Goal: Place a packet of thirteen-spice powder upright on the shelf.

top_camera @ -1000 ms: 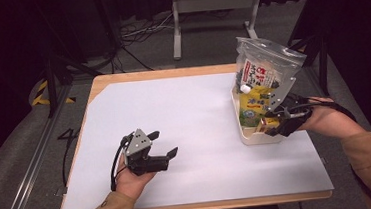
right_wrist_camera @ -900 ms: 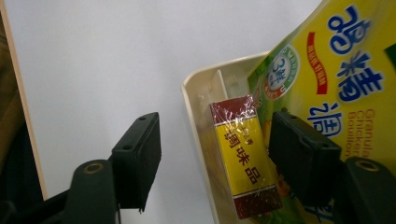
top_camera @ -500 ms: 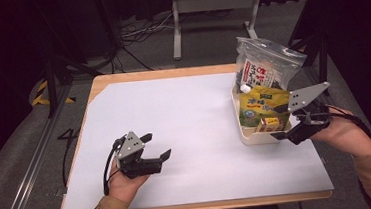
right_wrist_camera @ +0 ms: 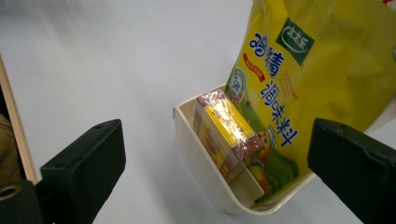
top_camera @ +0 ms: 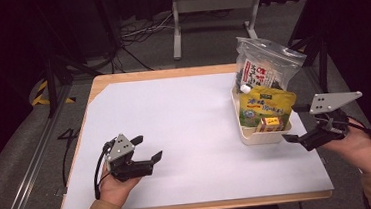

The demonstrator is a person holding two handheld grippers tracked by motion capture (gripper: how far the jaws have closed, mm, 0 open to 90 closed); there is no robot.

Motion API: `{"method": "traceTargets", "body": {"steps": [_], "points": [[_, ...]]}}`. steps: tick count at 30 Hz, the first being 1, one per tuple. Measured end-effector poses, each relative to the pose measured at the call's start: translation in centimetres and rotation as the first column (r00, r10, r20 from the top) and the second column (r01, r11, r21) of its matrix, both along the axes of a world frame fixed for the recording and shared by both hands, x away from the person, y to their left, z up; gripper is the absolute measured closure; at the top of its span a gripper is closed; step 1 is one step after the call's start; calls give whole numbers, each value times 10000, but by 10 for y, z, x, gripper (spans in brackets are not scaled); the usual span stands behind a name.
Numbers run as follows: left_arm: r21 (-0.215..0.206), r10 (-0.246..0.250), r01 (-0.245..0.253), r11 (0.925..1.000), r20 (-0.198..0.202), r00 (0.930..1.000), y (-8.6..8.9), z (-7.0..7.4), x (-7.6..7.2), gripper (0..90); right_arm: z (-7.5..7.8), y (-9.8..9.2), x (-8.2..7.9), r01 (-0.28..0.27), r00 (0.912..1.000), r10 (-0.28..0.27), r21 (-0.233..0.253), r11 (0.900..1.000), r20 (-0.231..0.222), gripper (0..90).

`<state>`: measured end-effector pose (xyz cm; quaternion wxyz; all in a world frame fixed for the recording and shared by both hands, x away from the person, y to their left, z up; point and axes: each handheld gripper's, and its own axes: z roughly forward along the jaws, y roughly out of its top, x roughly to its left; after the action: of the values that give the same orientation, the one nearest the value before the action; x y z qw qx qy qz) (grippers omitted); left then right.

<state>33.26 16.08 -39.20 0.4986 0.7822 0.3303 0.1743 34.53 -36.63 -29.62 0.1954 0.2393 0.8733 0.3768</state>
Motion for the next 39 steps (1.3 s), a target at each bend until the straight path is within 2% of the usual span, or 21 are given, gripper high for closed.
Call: {"method": "traceTargets", "body": {"steps": [5,11,14,17,21,26,27,30,32,37,39], "points": [[19,97,-97,10000,19,10000,6,-2,-1,172,-12,-12,-6,458,9987,-472,738,9962,167,23],[-50,186,-187,9998,-72,9998,11,-4,-4,170,-29,-17,-9,750,9972,-754,995,9922,-1,18],[-90,192,-193,9998,-28,9998,13,-4,-5,168,-40,-22,-10,1081,9938,-1104,1403,9842,90,18],[-78,207,-206,9998,72,9998,16,-4,-6,166,-53,-24,-10,1469,9882,-1515,1415,9790,222,18],[-78,249,-249,9997,93,9996,18,-4,-7,165,-72,-25,-8,1871,9815,-1915,1794,9658,74,14],[-143,249,-248,9996,113,9996,19,-6,-7,163,-86,-27,-6,2263,9725,-2330,2114,9508,69,12],[-160,245,-242,9996,157,9996,19,-6,-7,163,-86,-27,-6,2263,9725,-2330,2114,9508,69,12],[-100,188,-187,9998,196,9996,19,-8,-7,160,-93,-30,-5,2472,9671,-2544,2296,9413,16,5],[-143,159,-158,9998,121,9998,18,-10,-6,159,-99,-31,-5,2549,9655,-2603,2317,9388,-73,5],[-64,96,-95,9999,44,9999,19,-15,-4,154,-109,-30,-3,2719,9610,-2765,2096,9392,-79,0],[-71,91,-91,9999,39,10000,19,-16,-4,154,-114,-29,-2,2732,9613,-2749,2049,9399,-208,0]]}}
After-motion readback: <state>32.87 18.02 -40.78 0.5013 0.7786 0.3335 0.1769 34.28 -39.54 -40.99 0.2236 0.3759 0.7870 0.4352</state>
